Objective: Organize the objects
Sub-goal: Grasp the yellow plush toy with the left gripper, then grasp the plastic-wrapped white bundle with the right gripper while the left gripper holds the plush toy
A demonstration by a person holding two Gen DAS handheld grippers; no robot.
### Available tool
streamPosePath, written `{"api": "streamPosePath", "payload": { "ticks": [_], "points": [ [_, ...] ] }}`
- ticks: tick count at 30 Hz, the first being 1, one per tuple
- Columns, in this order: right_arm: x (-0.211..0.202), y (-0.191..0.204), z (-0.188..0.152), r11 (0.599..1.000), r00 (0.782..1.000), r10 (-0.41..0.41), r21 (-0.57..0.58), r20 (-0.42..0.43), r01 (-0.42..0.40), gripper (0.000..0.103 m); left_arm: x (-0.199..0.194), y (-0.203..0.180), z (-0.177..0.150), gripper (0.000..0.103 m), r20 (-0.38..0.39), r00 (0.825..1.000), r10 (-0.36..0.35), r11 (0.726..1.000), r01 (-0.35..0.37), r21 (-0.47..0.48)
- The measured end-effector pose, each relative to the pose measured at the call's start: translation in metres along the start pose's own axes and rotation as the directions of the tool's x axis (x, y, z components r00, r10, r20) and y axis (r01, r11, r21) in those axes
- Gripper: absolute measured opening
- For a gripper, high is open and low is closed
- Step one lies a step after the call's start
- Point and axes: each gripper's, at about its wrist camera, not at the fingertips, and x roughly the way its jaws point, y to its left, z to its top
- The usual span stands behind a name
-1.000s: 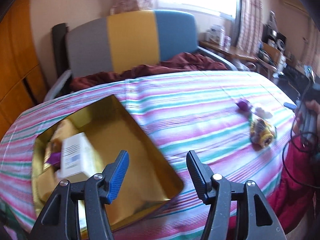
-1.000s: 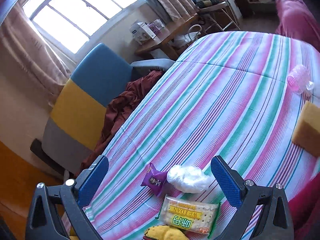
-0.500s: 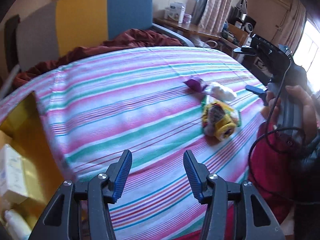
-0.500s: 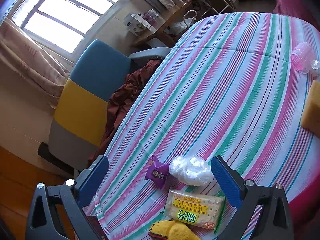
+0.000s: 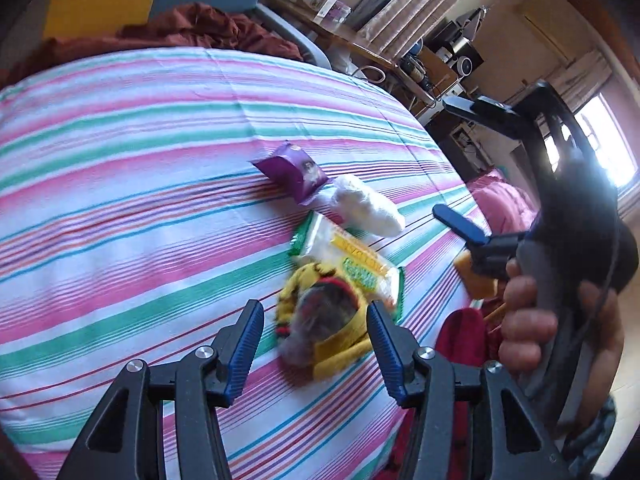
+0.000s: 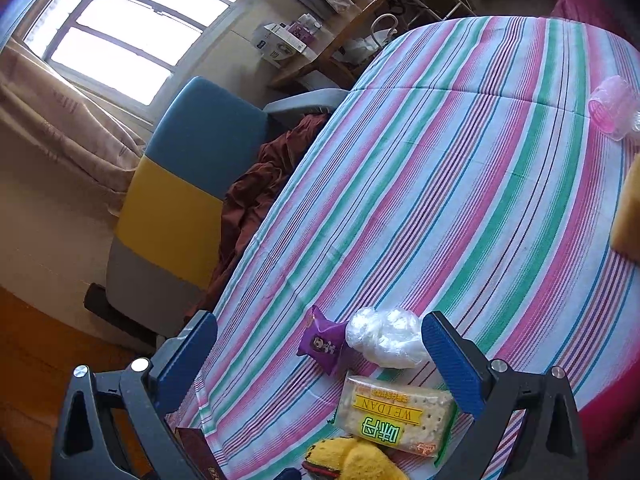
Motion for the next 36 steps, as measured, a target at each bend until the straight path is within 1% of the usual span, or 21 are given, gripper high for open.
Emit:
{"api": "streamPosePath", "payload": {
  "ticks": [1,2,4,6,7,8,9,10,11,14,17,21,25,31,33,35,36],
  "points": [
    [0.001,-0.001,0.000,1.000,1.000,0.002,0.005,-0.003,-0.002,0.103,0.004,0.000,0.002,0.054,0.000,1.000,-0.008,1.000,0.008,-0.008],
    [0.001,-0.001,0.000,1.000,1.000,0.000,0.006,-0.006,0.000,0.103,0.010,-0.001,0.005,0.054,-0.004,1.000,-0.001,1.000,0.001,-0.010],
    [0.003,0.000,0.000,1.000,1.000,-0.002,0.002,-0.012,0.002,0.103,0.024,-0.002,0.006,0.054,-0.036,0.999,0.005,1.000,-0.005,-0.011],
    [0.005,0.001,0.000,1.000,1.000,-0.012,-0.006,-0.016,0.012,0.103,0.036,-0.003,0.001,0.053,-0.056,0.998,0.027,1.000,-0.027,-0.002],
    [0.006,0.001,-0.001,1.000,1.000,-0.016,-0.008,-0.020,0.015,0.103,0.036,-0.005,-0.002,0.050,-0.036,0.999,0.035,0.999,-0.034,0.023],
    [0.007,0.001,-0.001,1.000,1.000,-0.020,-0.010,-0.023,0.019,0.103,0.034,-0.006,-0.007,0.042,-0.018,0.999,0.050,0.997,-0.049,0.052],
    [0.008,0.001,0.000,1.000,0.999,-0.024,-0.011,-0.027,0.024,0.103,0.032,-0.004,-0.009,0.038,-0.014,0.999,0.051,0.997,-0.049,0.065],
    [0.009,0.000,-0.001,1.000,0.999,-0.027,-0.010,-0.030,0.026,0.103,0.029,-0.002,-0.013,0.036,-0.006,0.999,0.046,0.997,-0.045,0.069],
    [0.010,0.000,-0.001,1.000,0.999,-0.028,-0.010,-0.035,0.028,0.103,0.023,0.000,-0.017,0.035,0.001,0.999,0.051,0.996,-0.051,0.070],
    [0.014,0.000,-0.001,0.999,0.998,-0.041,-0.018,-0.050,0.040,0.103,0.002,0.011,-0.030,0.034,0.032,0.996,0.086,0.992,-0.089,0.085],
    [0.017,0.001,-0.002,0.998,0.997,-0.055,-0.030,-0.061,0.054,0.103,-0.021,0.024,-0.047,0.034,0.080,0.988,0.131,0.985,-0.139,0.105],
    [0.024,0.004,-0.004,0.996,0.993,-0.082,-0.055,-0.086,0.077,0.103,-0.045,0.042,-0.072,0.034,0.137,0.978,0.158,0.981,-0.172,0.094],
    [0.028,0.007,-0.007,0.989,0.988,-0.121,-0.096,-0.095,0.112,0.103,-0.049,0.050,-0.077,0.034,0.151,0.977,0.148,0.984,-0.161,0.076],
    [0.039,0.012,-0.011,0.963,0.969,-0.227,-0.172,-0.095,0.209,0.103,-0.046,0.051,-0.077,0.034,0.164,0.977,0.133,0.987,-0.146,0.068],
    [0.044,0.016,-0.013,0.945,0.961,-0.265,-0.219,-0.081,0.243,0.103,-0.046,0.053,-0.077,0.034,0.163,0.979,0.122,0.989,-0.133,0.057],
    [0.047,0.022,-0.016,0.917,0.948,-0.314,-0.277,-0.054,0.288,0.102,-0.046,0.055,-0.077,0.034,0.166,0.980,0.111,0.991,-0.121,0.049],
    [0.048,0.025,-0.016,0.901,0.941,-0.338,-0.302,-0.036,0.312,0.100,-0.046,0.056,-0.077,0.034,0.168,0.980,0.106,0.992,-0.116,0.047]
  ]
}}
